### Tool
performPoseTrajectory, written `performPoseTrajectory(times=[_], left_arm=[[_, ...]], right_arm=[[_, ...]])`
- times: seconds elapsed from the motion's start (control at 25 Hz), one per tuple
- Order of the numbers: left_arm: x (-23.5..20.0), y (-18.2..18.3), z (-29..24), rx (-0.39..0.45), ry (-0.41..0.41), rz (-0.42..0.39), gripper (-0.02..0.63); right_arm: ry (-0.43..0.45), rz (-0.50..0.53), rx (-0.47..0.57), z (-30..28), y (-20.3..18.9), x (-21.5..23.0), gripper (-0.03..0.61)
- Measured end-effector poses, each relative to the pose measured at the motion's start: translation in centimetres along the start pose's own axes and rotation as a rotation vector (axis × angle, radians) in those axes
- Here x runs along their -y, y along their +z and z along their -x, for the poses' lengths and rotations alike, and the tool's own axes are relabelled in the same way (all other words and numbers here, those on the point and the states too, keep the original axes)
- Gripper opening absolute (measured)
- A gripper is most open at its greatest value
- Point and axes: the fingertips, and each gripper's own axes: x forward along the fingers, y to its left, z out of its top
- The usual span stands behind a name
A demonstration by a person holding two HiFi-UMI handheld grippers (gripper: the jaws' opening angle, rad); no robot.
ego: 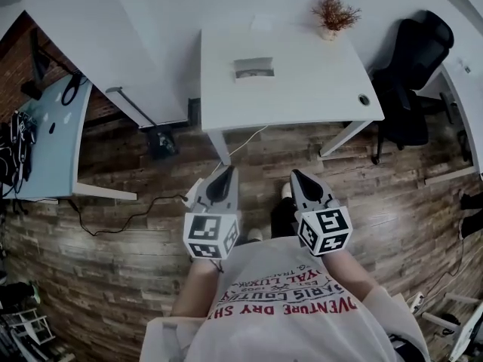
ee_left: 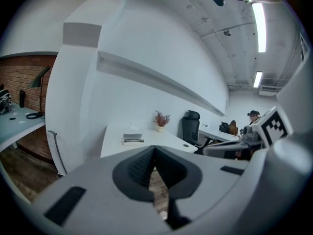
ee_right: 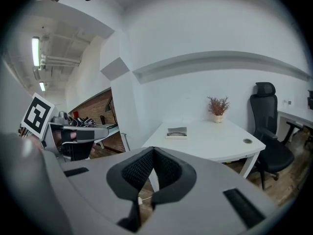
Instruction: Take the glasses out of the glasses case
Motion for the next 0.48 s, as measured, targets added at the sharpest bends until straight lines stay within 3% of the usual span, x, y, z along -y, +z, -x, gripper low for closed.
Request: performPoseTrajectory(times=[0.48], left_arm=[[-7.0,3.7,-7.9,0.023,0.176,0.032,-0.003]], right_arm=[[0.156,0.031,-0.006,-11.7,5.4,3.9,0.012]])
